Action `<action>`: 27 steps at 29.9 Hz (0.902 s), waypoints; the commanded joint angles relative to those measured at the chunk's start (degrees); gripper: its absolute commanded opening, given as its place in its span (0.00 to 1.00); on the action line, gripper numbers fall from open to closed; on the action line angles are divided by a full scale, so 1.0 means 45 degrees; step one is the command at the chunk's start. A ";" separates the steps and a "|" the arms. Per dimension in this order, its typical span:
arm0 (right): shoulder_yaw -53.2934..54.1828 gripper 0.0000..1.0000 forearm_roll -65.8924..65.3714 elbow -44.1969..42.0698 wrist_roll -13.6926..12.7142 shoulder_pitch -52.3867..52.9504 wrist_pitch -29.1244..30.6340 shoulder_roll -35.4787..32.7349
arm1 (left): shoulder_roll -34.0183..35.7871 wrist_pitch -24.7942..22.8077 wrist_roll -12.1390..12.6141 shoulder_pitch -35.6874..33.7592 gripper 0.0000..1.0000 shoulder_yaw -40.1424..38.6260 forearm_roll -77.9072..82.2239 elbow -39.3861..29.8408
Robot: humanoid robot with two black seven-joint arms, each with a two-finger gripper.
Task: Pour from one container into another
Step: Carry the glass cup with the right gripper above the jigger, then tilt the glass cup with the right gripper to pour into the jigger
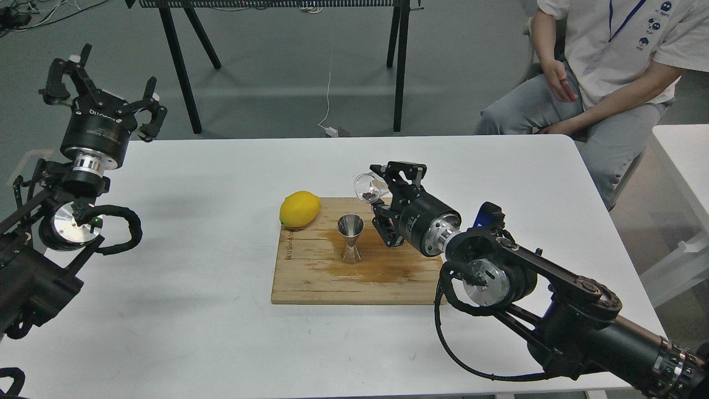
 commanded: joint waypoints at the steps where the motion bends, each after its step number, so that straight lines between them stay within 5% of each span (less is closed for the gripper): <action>1: -0.0190 0.35 -0.0456 0.0053 0.0000 0.0020 -0.0003 0.0009 | 0.0021 0.0000 0.0001 0.0000 1.00 -0.0001 0.0000 0.0014; 27: -0.1929 0.35 -0.3933 -0.0005 0.0059 0.0801 -0.0335 -0.0206 | 0.0080 0.0000 0.0001 0.0136 1.00 -0.0001 -0.0001 0.0033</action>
